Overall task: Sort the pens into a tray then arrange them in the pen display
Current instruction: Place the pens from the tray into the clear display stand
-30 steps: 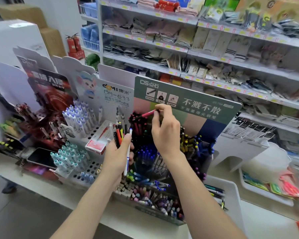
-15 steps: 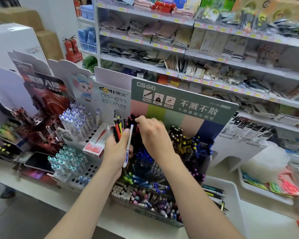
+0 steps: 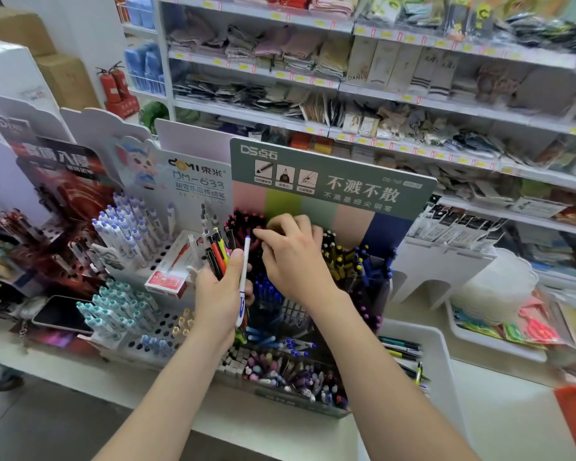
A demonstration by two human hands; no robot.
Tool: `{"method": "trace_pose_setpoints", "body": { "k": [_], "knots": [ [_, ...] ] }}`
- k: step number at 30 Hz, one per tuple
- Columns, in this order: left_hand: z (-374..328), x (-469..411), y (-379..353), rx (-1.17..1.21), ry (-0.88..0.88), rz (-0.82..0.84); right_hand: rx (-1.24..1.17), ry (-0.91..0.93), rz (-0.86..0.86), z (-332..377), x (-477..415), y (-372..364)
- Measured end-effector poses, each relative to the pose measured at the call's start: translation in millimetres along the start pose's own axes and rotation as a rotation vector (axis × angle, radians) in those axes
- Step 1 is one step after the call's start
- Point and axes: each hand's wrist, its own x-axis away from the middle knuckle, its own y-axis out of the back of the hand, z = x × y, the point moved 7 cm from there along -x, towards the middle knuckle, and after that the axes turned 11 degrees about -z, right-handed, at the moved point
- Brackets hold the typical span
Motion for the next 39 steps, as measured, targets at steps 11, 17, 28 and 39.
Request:
{"method": "trace_pose_setpoints", "body": {
  "k": [11,17,28,39],
  "knots": [
    [7,34,-18,-0.068,0.020,0.343,-0.842,-0.775,-0.072,-15,69,33],
    [18,43,-15,-0.202,0.030,0.368,-0.930,-0.873,-0.400,-25,93,54],
    [52,53,8,-0.252,0.208,0.344,-0.429,-0.517,-0.189,-40,159,35],
    [77,73,5,-0.196,0.379,0.419,-0.043,-0.334,0.012,-32,181,2]
  ]
}}
